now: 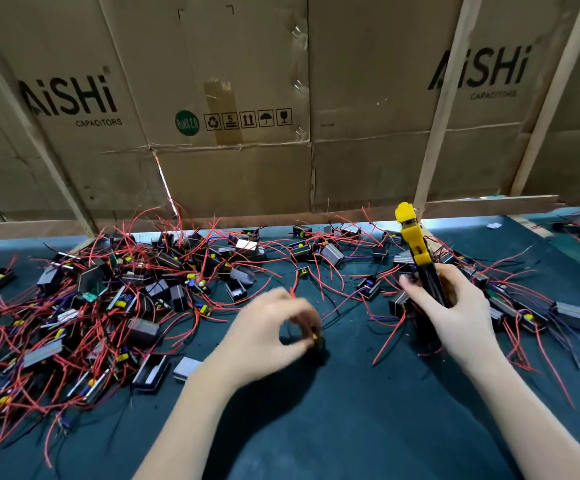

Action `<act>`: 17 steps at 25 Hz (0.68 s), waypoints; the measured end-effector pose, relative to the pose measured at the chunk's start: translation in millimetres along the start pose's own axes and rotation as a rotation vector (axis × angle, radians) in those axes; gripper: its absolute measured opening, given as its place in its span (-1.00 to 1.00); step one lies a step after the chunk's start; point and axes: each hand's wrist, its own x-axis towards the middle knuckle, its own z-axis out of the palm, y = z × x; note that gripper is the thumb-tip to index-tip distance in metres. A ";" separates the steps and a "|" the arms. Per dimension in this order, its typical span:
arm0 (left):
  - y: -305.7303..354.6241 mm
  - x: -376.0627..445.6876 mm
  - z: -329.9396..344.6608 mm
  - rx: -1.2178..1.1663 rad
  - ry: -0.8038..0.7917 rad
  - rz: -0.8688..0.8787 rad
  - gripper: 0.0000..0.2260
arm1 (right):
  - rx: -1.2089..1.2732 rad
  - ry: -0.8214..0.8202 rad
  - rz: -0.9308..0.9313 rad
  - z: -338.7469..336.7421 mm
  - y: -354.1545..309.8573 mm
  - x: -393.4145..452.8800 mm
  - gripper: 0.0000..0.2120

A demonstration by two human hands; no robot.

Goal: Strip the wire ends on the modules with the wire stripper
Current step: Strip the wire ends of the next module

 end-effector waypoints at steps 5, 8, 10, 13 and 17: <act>-7.4 -2.5 -10.0 -0.563 -0.153 -0.300 -0.71 | 0.029 -0.025 -0.010 0.4 -1.8 -1.5 -0.65; -19.3 0.2 -6.8 -0.382 0.169 -0.391 -0.73 | 0.035 -0.057 -0.013 2.2 -1.6 -2.5 -0.65; -19.6 1.1 2.3 -0.392 0.182 -0.424 -0.85 | 0.017 -0.083 -0.023 4.4 -0.1 -3.8 -0.70; -16.1 4.1 13.5 -0.637 -0.005 -0.505 -0.86 | -0.003 -0.133 -0.070 7.0 -1.0 -6.0 -0.78; -17.8 0.1 5.0 -0.920 -0.163 -0.506 -0.82 | 0.001 -0.189 -0.143 8.1 -3.3 -8.0 -0.80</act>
